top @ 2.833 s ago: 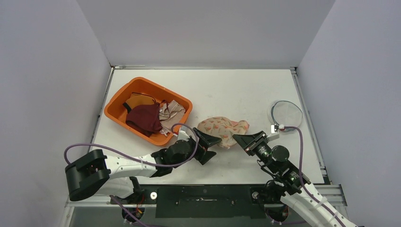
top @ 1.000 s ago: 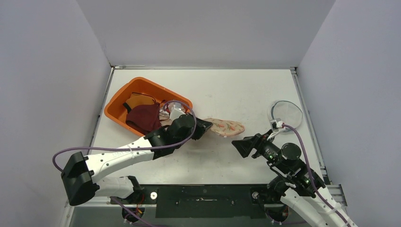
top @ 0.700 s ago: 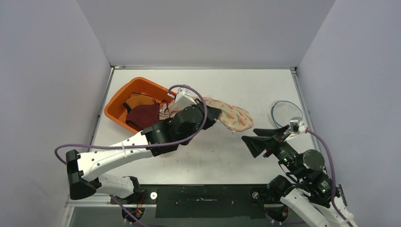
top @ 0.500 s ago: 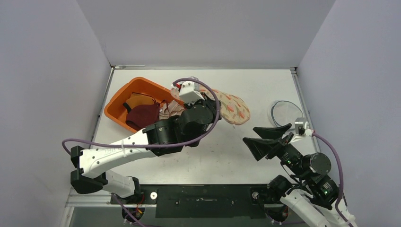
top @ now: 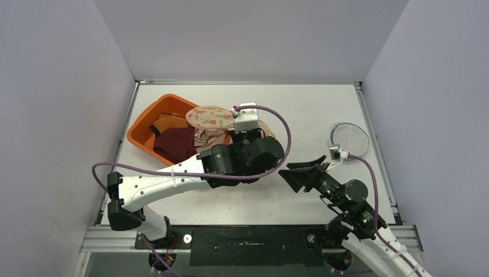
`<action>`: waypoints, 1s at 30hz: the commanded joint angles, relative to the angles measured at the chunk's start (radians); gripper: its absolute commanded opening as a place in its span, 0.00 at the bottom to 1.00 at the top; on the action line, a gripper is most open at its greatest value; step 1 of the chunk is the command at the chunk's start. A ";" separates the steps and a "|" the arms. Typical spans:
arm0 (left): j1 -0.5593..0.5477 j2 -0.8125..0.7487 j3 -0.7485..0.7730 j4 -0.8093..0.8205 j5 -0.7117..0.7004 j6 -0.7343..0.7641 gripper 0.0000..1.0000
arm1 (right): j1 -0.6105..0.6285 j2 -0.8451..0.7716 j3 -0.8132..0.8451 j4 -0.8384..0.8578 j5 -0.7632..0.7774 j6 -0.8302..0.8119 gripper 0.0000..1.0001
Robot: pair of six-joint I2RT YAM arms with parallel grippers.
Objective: Unzip the laundry bag and remove the bra
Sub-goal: Unzip the laundry bag at the center of the board.
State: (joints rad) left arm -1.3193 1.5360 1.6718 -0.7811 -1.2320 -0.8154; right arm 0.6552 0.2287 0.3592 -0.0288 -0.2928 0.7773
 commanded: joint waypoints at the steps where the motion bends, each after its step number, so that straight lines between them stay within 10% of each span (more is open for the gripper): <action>1: 0.014 -0.003 0.053 -0.059 -0.016 -0.042 0.00 | 0.000 0.053 -0.003 0.207 -0.005 0.054 0.69; 30: 0.044 -0.040 0.038 -0.048 0.117 -0.113 0.00 | 0.190 0.370 0.001 0.503 0.208 0.026 0.59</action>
State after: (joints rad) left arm -1.2797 1.5410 1.6718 -0.8429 -1.0962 -0.9154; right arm 0.8330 0.6014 0.3511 0.3622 -0.1623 0.8230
